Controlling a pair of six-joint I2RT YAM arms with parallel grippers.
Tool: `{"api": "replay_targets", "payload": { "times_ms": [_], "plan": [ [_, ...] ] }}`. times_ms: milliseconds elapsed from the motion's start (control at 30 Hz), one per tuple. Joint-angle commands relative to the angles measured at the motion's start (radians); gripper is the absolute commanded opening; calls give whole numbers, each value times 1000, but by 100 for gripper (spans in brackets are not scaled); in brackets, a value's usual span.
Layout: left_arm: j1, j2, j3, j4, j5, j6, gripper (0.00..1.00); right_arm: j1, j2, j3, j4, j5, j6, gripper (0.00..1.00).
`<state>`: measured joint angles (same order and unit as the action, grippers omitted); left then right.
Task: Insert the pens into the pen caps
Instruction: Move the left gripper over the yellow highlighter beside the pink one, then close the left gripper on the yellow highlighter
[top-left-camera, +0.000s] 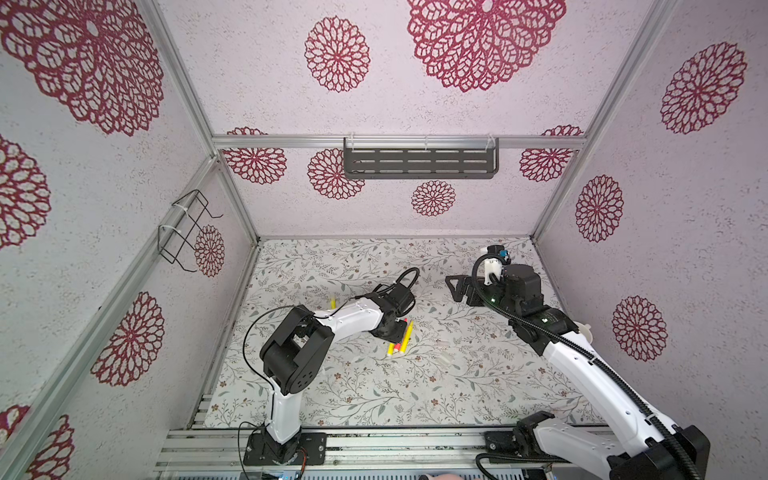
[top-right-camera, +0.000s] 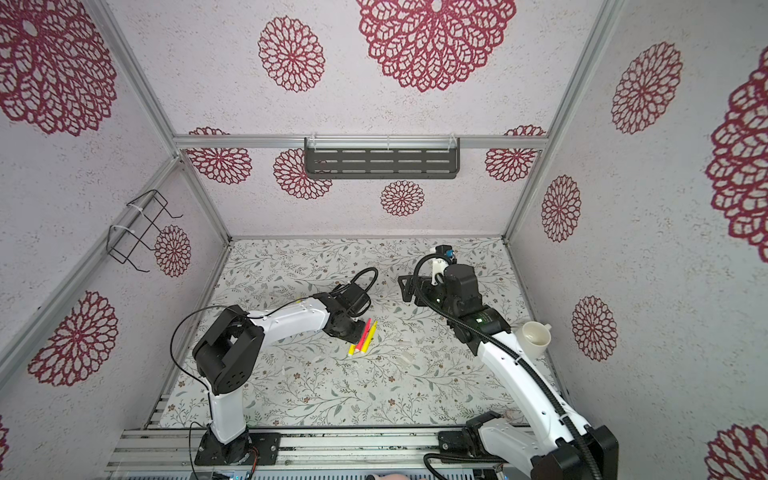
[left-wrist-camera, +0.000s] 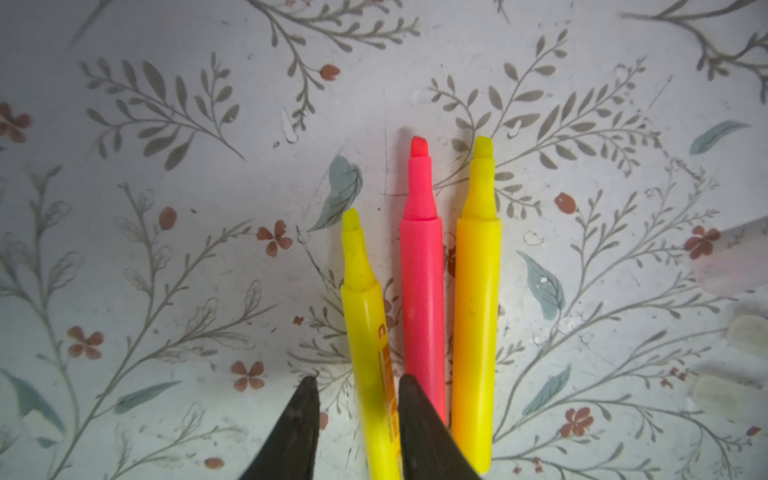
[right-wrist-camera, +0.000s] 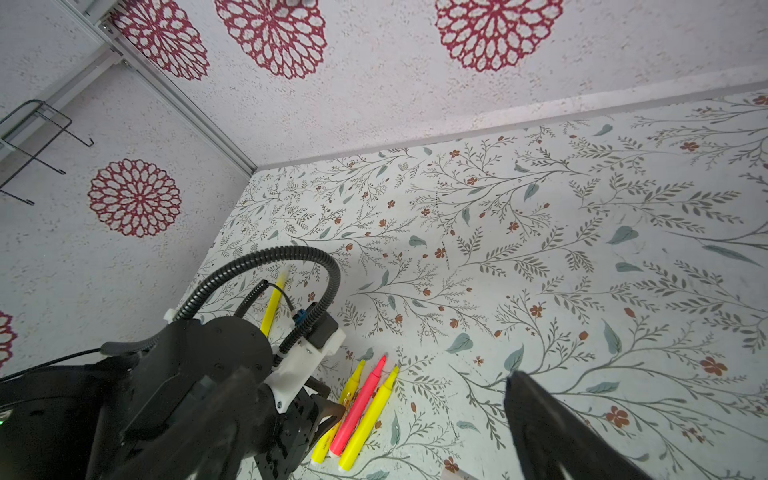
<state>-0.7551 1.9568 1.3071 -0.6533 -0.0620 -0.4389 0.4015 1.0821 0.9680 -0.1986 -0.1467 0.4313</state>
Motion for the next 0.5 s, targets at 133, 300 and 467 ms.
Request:
{"api": "replay_targets", "payload": {
  "times_ms": [133,300,467],
  "plan": [
    [-12,54,18,-47,15,-6,37,-9,-29,3,24,-14,14,96],
    [-16,73,31,-68,28,-1,38,-11,-25,9,25,-17,14,96],
    [-18,84,35,-93,41,12,30,-13,-20,11,26,-13,14,96]
  ]
}}
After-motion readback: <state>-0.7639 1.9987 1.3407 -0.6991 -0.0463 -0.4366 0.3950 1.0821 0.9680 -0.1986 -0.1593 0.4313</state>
